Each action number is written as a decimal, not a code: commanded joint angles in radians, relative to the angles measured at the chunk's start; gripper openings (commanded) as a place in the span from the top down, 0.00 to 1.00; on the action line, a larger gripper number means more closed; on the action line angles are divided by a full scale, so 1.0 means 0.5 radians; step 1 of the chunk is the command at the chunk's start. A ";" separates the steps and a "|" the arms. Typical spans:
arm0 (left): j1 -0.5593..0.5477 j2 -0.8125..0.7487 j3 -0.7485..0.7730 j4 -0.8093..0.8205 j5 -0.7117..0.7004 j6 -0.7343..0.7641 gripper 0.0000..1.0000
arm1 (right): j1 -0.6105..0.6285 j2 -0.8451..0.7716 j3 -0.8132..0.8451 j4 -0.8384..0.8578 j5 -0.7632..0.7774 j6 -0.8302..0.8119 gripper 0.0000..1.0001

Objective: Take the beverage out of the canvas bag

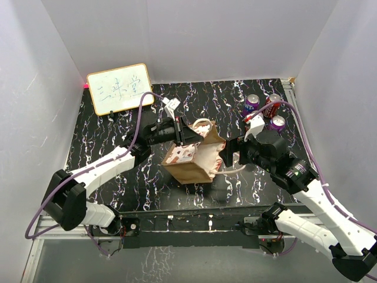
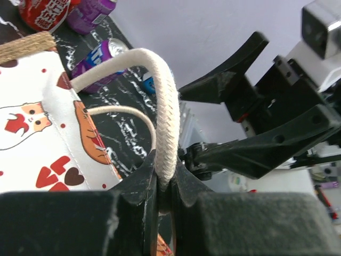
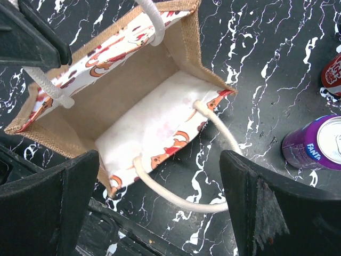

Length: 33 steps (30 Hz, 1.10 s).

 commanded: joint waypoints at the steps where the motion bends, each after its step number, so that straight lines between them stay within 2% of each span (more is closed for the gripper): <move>1: -0.003 -0.034 0.002 0.418 0.034 -0.350 1.00 | -0.002 -0.016 0.074 0.129 0.006 -0.015 0.00; 5: 0.025 -0.088 -0.049 0.053 -0.165 -0.214 1.00 | -0.002 -0.037 0.078 0.129 0.007 -0.004 0.00; 9: 0.038 -0.170 -0.109 -0.409 -0.446 0.046 1.00 | -0.001 -0.055 0.078 0.127 0.004 0.010 0.00; 12: 0.041 -0.215 -0.140 -0.693 -0.702 0.212 0.86 | -0.002 -0.060 0.094 0.129 0.025 0.017 0.00; 13: 0.041 -0.227 -0.126 -0.806 -0.775 0.250 0.76 | -0.003 -0.060 0.109 0.129 0.031 0.019 0.00; 16: 0.043 -0.266 -0.041 -1.131 -0.991 0.369 0.32 | -0.001 -0.055 0.160 0.109 0.077 0.025 0.00; 20: 0.041 -0.429 0.049 -1.358 -1.186 0.494 0.11 | -0.002 -0.060 0.240 0.061 0.159 0.002 0.00; 23: 0.042 -0.537 0.183 -1.547 -1.348 0.581 0.03 | -0.001 -0.064 0.340 -0.005 0.241 -0.028 0.00; 28: 0.041 -0.721 0.481 -1.786 -1.514 0.776 0.03 | -0.001 -0.133 0.546 -0.073 0.338 -0.118 0.02; 33: 0.041 -0.871 0.799 -1.894 -1.605 0.946 0.03 | -0.002 -0.201 0.759 -0.119 0.409 -0.188 0.02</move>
